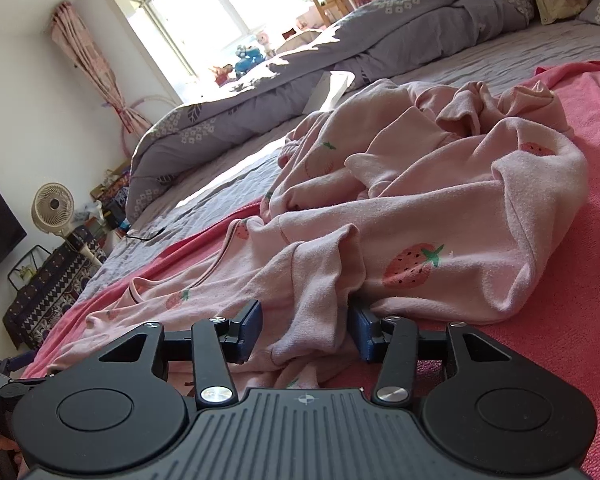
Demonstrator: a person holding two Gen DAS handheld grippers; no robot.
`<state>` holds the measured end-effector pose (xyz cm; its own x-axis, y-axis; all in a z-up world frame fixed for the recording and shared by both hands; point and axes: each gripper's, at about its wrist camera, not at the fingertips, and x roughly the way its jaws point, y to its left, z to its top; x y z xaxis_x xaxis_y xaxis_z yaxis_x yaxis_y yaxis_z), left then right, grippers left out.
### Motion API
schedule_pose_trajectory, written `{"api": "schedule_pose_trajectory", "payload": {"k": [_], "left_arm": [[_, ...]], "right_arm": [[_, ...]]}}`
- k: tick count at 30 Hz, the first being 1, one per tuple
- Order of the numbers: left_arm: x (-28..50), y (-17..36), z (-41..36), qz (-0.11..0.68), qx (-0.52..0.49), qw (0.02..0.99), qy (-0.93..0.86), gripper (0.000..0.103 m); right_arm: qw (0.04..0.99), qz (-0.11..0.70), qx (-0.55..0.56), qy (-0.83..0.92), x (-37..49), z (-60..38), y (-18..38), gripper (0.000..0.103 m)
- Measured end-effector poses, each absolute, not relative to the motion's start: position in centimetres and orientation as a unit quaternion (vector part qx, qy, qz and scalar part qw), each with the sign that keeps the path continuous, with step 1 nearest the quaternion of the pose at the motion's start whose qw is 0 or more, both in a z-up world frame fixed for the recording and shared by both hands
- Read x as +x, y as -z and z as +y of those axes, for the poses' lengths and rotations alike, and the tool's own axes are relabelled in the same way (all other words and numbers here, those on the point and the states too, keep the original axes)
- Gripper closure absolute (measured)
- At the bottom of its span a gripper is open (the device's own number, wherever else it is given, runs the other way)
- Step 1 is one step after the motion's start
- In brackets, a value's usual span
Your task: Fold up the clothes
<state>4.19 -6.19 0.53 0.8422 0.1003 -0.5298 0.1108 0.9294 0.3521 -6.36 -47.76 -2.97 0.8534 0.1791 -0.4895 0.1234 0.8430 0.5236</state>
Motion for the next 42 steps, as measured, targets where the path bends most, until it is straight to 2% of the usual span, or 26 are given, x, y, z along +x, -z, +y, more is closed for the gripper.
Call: {"api": "schedule_pose_trajectory", "payload": {"k": [3, 11, 13, 17, 19, 21, 25, 30, 35, 39, 42], "left_arm": [[3.6, -0.4, -4.4, 0.29, 0.162, 0.943, -0.001, 0.0], [3.7, -0.1, -2.3, 0.307, 0.099, 0.946, 0.013, 0.0], [3.8, 0.0, -1.6, 0.312, 0.077, 0.947, 0.019, 0.0], [3.8, 0.1, -1.1, 0.317, 0.053, 0.947, 0.026, 0.0], [3.8, 0.1, -0.9, 0.318, 0.044, 0.947, 0.03, 0.0], [3.8, 0.1, -0.8, 0.318, 0.039, 0.947, 0.031, 0.0], [3.8, 0.0, -0.8, 0.32, 0.033, 0.946, 0.034, 0.0], [3.9, 0.0, -0.8, 0.321, 0.032, 0.946, 0.035, 0.0], [4.0, 0.1, -0.9, 0.323, 0.034, 0.945, 0.035, 0.0], [4.0, 0.1, -0.9, 0.324, 0.034, 0.945, 0.035, 0.0], [4.0, 0.1, -0.9, 0.324, 0.034, 0.945, 0.035, 0.0]], "right_arm": [[0.925, 0.264, 0.273, -0.025, -6.6, -47.5, 2.3, 0.038], [0.964, 0.22, 0.149, -0.017, -7.7, -44.9, -1.2, 0.039], [0.958, 0.246, 0.143, -0.012, -6.2, -44.9, -1.1, 0.048], [0.935, 0.321, 0.149, -0.013, -2.7, -44.5, 0.5, 0.076], [0.933, 0.33, 0.145, -0.017, -1.9, -44.0, 0.4, 0.08], [0.939, 0.31, 0.146, -0.036, -1.5, -43.3, -1.3, 0.088], [0.965, 0.234, 0.097, -0.06, -2.2, -41.7, -6.3, 0.087], [0.959, 0.281, 0.029, 0.002, -3.3, -43.2, -4.1, 0.084], [0.95, 0.311, 0.013, -0.033, -5.9, -42.9, -1.2, 0.084], [0.943, 0.33, 0.023, -0.042, -6.2, -42.2, 0.0, 0.076], [0.939, 0.331, 0.076, -0.057, -6.2, -42.9, -0.1, 0.07]]}}
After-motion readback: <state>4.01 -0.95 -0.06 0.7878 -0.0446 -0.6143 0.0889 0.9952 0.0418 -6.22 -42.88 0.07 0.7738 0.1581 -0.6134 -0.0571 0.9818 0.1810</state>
